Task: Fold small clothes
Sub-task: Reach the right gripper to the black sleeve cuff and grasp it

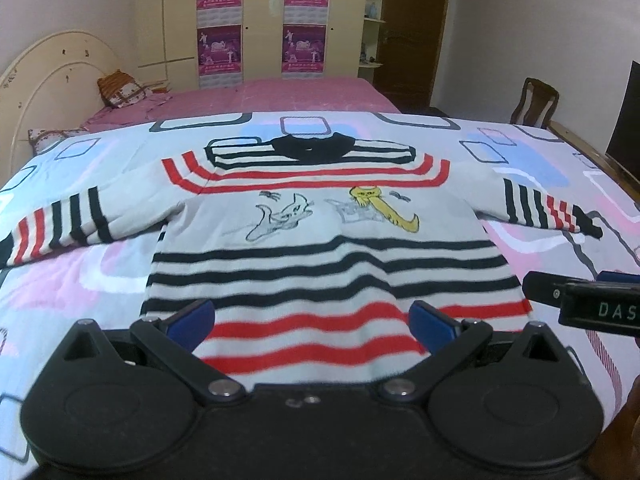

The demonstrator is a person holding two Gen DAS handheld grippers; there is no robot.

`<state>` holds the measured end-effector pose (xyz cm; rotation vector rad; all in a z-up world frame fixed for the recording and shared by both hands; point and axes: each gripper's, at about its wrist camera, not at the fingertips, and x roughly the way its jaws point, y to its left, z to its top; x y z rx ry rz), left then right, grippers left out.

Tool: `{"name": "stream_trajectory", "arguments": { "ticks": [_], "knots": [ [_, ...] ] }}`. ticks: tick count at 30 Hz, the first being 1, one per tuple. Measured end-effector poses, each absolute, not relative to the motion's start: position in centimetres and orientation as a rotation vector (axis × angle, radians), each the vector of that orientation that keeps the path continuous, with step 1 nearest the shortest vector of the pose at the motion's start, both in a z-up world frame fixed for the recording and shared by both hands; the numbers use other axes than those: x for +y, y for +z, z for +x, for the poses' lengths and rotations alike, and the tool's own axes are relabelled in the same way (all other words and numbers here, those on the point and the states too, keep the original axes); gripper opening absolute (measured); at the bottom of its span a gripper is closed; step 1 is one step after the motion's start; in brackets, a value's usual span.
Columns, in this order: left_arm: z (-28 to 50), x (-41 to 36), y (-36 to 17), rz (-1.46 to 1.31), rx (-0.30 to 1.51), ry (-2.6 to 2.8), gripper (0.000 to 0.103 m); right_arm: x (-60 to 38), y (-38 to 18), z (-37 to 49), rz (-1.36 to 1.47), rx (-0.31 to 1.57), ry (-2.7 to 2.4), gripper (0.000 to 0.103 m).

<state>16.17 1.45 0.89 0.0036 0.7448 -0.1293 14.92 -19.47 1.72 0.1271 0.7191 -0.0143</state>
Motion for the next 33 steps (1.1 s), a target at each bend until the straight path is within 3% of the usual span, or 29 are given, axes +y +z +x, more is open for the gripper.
{"name": "stream_trajectory", "arguments": {
  "ticks": [12,16,29,31,33],
  "knots": [
    [20.6,-1.4,-0.8,0.013,0.746,-0.141,0.103,-23.2,1.1,19.1,0.134,0.719,-0.097,0.103],
    [22.2,-3.6,-1.1,0.04,0.702,-0.135,0.103,-28.5,0.4,21.1,0.225,0.705,-0.128,0.103],
    [31.6,-12.5,-3.4,0.007,0.87,-0.221,0.103,-48.7,-4.8,27.9,0.533,0.639,-0.375,0.102],
    [32.5,-13.6,-3.8,0.004,0.881,-0.225,0.103,-50.6,-5.7,28.5,0.577,0.633,-0.383,0.045],
    [33.3,-14.5,-4.1,-0.005,0.901,-0.228,0.103,-52.3,-6.9,29.1,0.641,0.644,-0.403,0.043]
  ]
}}
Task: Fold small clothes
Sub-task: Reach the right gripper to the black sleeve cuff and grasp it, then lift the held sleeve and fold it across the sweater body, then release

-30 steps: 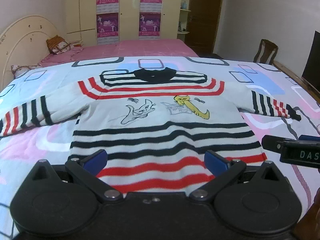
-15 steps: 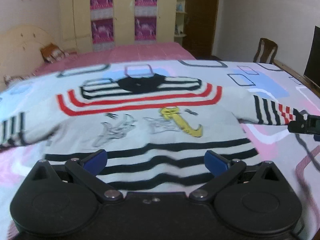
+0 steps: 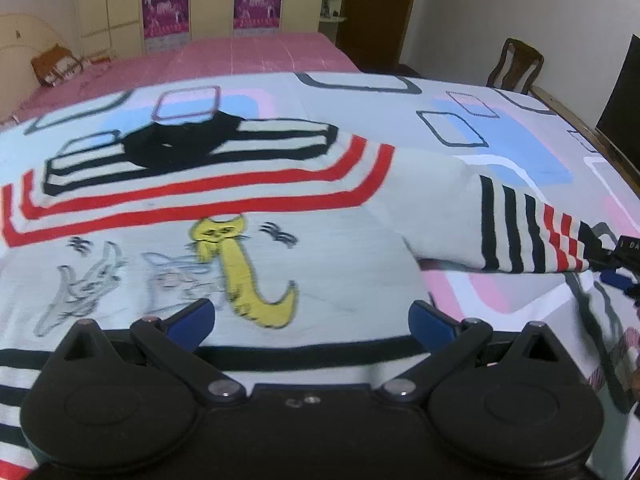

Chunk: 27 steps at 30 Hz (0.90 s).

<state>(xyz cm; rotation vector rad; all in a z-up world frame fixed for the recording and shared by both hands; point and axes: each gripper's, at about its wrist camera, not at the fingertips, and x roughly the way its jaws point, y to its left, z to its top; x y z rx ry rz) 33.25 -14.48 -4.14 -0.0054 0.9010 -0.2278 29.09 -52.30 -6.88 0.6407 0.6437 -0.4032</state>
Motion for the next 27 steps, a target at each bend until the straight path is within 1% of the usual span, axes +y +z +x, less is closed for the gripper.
{"name": "stream_trajectory", "arguments": {
  "ticks": [7,11,12,13,15,17,18,19,23,27],
  "knots": [
    [34.5,-15.6,-4.3,0.003,0.919,-0.201,0.103,-55.9,-9.1,29.3,0.854,0.632,-0.379,0.043],
    [35.2,-14.6,-4.3,-0.004,0.925,-0.145,0.103,-56.3,-8.7,29.4,0.848,0.622,-0.384,0.043],
    [35.3,-14.0,-4.2,-0.013,0.927,-0.136,0.103,-56.3,-8.8,29.7,0.837,0.623,-0.392,0.038],
    [35.4,-13.4,-4.2,-0.018,0.927,-0.129,0.103,-56.3,-8.7,29.7,0.82,0.628,-0.407,0.03],
    [35.7,-12.4,-4.0,0.001,0.925,-0.106,0.103,-56.5,-8.9,29.9,0.804,0.63,-0.427,0.021],
    [35.9,-11.2,-3.9,0.001,0.915,-0.09,0.102,-56.5,-8.8,30.2,0.775,0.635,-0.431,0.015],
    [35.9,-10.2,-3.8,-0.008,0.909,-0.083,0.102,-56.1,-8.4,30.4,0.739,0.638,-0.433,0.01],
    [36.0,-9.4,-3.7,-0.017,0.906,-0.077,0.1,-55.4,-7.8,30.6,0.691,0.636,-0.427,0.008],
    [36.3,-5.8,-3.9,-0.055,0.899,-0.047,0.096,-51.3,-5.4,32.0,0.567,0.61,-0.334,0.008],
    [36.5,-1.8,-4.2,-0.076,0.887,-0.034,0.094,-44.2,-3.1,33.5,0.465,0.595,-0.149,0.008]
  ]
}}
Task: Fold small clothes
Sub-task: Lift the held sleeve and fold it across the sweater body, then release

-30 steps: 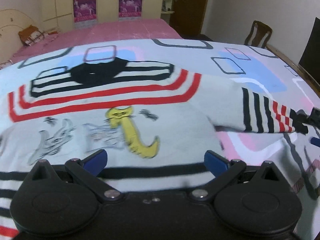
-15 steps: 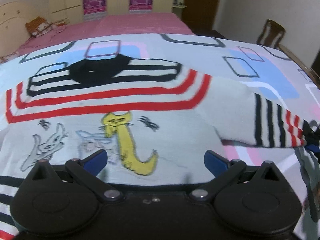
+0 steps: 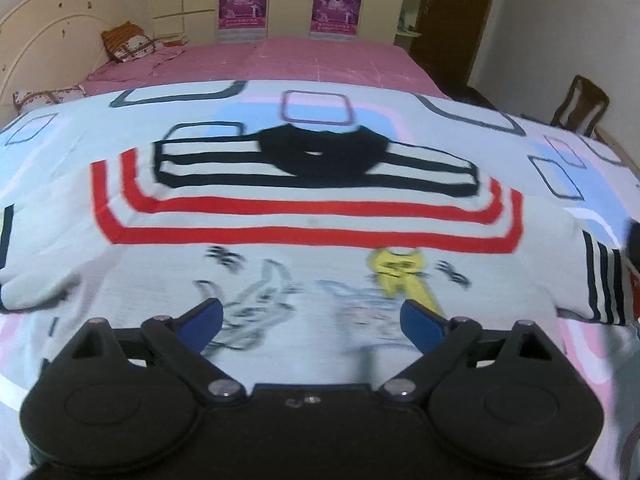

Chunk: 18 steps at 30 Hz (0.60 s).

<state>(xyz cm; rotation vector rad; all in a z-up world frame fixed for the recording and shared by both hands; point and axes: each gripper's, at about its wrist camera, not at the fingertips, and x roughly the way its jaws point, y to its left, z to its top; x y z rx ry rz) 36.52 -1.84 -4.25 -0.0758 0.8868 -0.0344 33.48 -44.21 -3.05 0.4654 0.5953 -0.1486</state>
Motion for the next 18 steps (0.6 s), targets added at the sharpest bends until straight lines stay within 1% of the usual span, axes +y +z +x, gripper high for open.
{"name": "stream_trajectory", "arguments": {
  "ticks": [3,6,8,11,15,16,17,18],
  "knots": [
    [36.5,1.1,-4.4,-0.086,0.879,-0.025,0.092,-36.9,-2.2,34.6,0.39,0.611,0.007,0.008],
    [36.1,4.8,-4.4,-0.134,0.876,-0.025,0.083,-29.8,-2.2,35.2,0.323,0.639,0.133,0.008],
    [35.7,7.1,-4.4,-0.166,0.867,-0.026,0.076,-24.9,-2.4,35.7,0.269,0.66,0.212,0.008],
    [35.1,10.1,-4.1,-0.215,0.844,-0.025,0.073,-18.4,-3.1,35.8,0.204,0.689,0.325,0.008],
    [34.9,12.9,-4.1,-0.264,0.829,-0.03,0.073,-12.2,-4.9,36.6,0.128,0.734,0.429,0.008],
    [34.9,13.3,-4.2,-0.276,0.83,-0.038,0.076,-10.8,-5.5,36.5,0.11,0.751,0.45,0.008],
    [34.9,13.6,-4.3,-0.287,0.832,-0.047,0.085,-9.7,-6.1,36.4,0.096,0.773,0.462,0.008],
    [35.0,13.9,-4.4,-0.299,0.834,-0.056,0.09,-8.9,-6.6,37.0,0.083,0.799,0.469,0.008]
  ]
}}
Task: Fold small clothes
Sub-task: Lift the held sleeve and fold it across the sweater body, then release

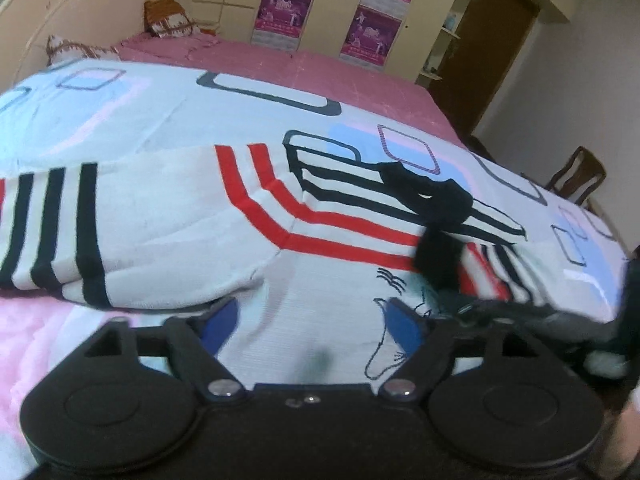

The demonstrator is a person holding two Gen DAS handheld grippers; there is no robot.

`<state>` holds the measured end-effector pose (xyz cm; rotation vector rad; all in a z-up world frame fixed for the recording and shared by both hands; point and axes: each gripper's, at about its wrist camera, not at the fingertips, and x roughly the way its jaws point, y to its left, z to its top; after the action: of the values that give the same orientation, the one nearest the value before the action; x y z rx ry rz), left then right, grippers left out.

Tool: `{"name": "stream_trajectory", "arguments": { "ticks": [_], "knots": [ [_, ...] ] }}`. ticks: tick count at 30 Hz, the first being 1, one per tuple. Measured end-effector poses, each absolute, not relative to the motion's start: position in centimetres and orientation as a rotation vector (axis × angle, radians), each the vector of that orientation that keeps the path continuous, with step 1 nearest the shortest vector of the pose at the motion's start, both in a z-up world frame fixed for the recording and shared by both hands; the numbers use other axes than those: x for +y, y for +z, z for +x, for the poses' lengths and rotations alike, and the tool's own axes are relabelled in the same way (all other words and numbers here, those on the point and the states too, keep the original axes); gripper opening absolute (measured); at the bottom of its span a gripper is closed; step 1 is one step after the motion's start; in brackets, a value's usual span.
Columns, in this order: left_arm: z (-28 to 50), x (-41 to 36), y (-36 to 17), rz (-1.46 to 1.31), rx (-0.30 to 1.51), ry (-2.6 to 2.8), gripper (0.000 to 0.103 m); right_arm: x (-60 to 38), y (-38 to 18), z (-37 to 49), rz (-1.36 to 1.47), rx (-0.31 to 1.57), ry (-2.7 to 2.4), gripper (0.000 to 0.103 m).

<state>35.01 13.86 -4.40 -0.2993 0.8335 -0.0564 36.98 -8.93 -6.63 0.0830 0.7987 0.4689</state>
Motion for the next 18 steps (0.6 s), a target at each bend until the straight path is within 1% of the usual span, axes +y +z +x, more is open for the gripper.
{"name": "stream_trajectory", "arguments": {
  "ticks": [1,2,3,4,5,6,8,9,10,12,15,16,17,18],
  "knots": [
    [35.1,13.9,-4.4,-0.309,0.829,-0.061,0.098,-8.3,-7.1,36.8,0.057,0.809,0.459,0.009],
    [35.2,14.0,-4.5,-0.313,0.824,-0.067,0.099,-8.0,-7.2,36.8,0.039,0.794,0.454,0.013],
    [35.5,13.7,-4.6,-0.321,0.823,-0.09,0.099,-8.0,-7.1,36.6,0.036,0.791,0.456,0.032],
    [35.7,13.5,-4.8,-0.33,0.826,-0.114,0.098,-8.4,-6.7,36.2,0.041,0.781,0.456,0.059],
    [35.8,13.4,-4.9,-0.339,0.83,-0.135,0.096,-8.9,-6.3,35.6,0.039,0.755,0.44,0.066],
    [36.2,12.9,-5.2,-0.353,0.837,-0.165,0.094,-9.7,-5.9,34.9,0.034,0.73,0.427,0.067],
    [37.5,11.5,-6.0,-0.378,0.859,-0.227,0.084,-11.9,-5.5,34.1,0.051,0.738,0.405,0.066],
    [38.1,10.7,-6.5,-0.394,0.873,-0.255,0.082,-13.1,-5.4,33.6,0.063,0.741,0.386,0.062],
    [38.8,9.9,-7.1,-0.414,0.89,-0.279,0.077,-14.4,-5.3,33.1,0.067,0.745,0.365,0.052],
    [40.1,8.4,-8.4,-0.43,0.939,-0.285,0.075,-17.5,-5.0,31.5,0.076,0.768,0.303,0.047],
    [41.1,7.1,-9.0,-0.415,0.928,-0.278,0.074,-22.3,-5.1,29.8,0.103,0.795,0.213,0.047],
    [41.6,6.8,-9.0,-0.412,0.922,-0.272,0.071,-23.7,-5.4,29.5,0.114,0.801,0.17,0.047],
    [42.0,6.6,-9.0,-0.412,0.912,-0.271,0.056,-25.0,-5.6,29.5,0.132,0.805,0.127,0.047],
    [42.5,6.5,-9.0,-0.413,0.914,-0.271,0.047,-26.0,-5.6,29.8,0.159,0.806,0.086,0.046]
  ]
}}
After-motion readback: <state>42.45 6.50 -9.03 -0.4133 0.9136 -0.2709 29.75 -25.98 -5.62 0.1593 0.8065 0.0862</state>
